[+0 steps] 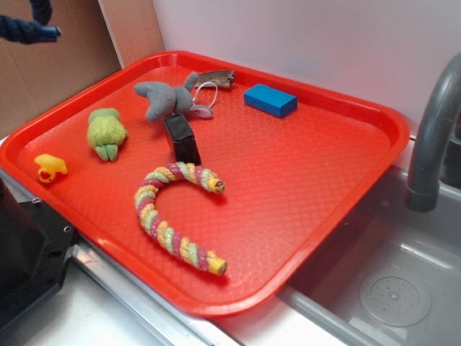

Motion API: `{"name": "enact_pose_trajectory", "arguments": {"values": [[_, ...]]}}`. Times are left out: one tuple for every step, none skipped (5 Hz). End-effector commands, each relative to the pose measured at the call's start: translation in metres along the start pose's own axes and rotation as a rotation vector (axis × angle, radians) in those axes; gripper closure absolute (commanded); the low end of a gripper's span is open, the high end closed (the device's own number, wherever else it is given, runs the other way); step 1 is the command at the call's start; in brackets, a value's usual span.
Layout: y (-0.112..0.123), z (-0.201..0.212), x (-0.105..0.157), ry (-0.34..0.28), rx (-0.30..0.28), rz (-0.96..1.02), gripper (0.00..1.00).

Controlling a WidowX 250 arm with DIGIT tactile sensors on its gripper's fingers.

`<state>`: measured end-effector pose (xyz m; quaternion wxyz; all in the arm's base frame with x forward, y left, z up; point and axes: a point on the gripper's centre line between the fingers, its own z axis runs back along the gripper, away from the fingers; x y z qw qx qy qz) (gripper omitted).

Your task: Grab the blue rope.

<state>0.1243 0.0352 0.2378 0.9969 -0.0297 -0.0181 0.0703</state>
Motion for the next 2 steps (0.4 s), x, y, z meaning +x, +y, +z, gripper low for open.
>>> {"name": "enact_pose_trajectory", "arguments": {"values": [[-0.0450,-0.0002,0.0459,-0.028,0.023,-0.128,1.00],[-0.0451,-0.0062,0.0538,-0.019,0.023,-0.120,1.00]]}}
